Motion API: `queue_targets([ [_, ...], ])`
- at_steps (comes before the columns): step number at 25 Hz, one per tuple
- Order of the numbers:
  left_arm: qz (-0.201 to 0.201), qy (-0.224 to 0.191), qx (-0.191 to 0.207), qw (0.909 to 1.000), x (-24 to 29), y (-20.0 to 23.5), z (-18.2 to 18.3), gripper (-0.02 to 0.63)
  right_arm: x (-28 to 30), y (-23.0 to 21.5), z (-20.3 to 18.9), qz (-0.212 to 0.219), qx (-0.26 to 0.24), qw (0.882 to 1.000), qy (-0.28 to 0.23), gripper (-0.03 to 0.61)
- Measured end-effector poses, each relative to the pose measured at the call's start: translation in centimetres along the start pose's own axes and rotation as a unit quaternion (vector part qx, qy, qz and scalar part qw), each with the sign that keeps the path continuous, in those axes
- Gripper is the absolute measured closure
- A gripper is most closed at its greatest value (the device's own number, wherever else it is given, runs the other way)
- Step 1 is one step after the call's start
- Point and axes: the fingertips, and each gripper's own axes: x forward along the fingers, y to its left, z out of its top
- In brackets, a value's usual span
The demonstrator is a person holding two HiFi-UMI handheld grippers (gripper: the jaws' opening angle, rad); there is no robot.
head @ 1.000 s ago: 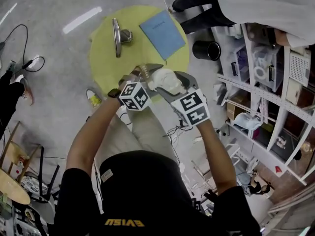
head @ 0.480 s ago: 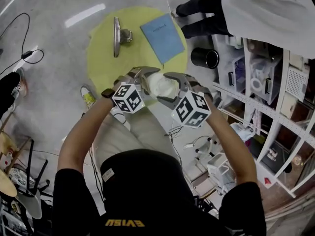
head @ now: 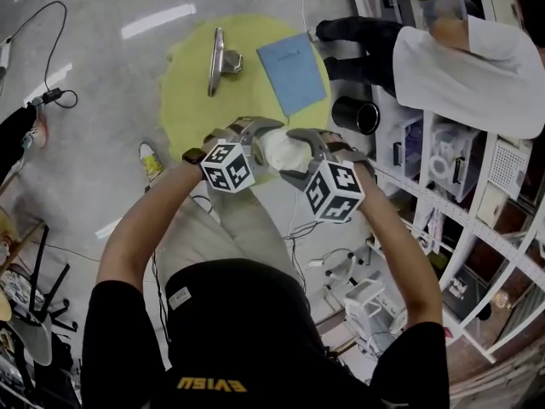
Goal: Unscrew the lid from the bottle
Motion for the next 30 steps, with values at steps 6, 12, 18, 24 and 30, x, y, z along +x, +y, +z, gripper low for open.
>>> queue_targets([
  [6,-0.005,0.012,-0.003,0.9999,-0.2,-0.1,-0.5,0.195,-0.8,-0.7,-0.2,-0.053,0.21,0.974,-0.064,0.216],
  [12,0.001,0.019,-0.011,0.9998,-0.6,0.2,-0.9,0.195,-1.6,-1.9,-0.8,-0.163,0.5,0.837,-0.148,0.186],
  [18,0.006,0.028,-0.02,0.9994,-0.3,-0.1,-0.6,0.195,-1.9,-2.5,-2.0,-0.192,0.677,0.697,-0.137,0.208],
  [24,0.0,0.033,-0.036,0.9988,-0.1,0.2,-0.9,0.194,-1.0,-2.7,-1.7,-0.16,0.662,0.728,-0.081,0.225],
  [30,-0.007,0.033,-0.037,0.9987,-0.1,0.0,-1.1,0.193,-0.7,-2.5,-1.4,-0.143,0.626,0.763,-0.07,0.227],
])
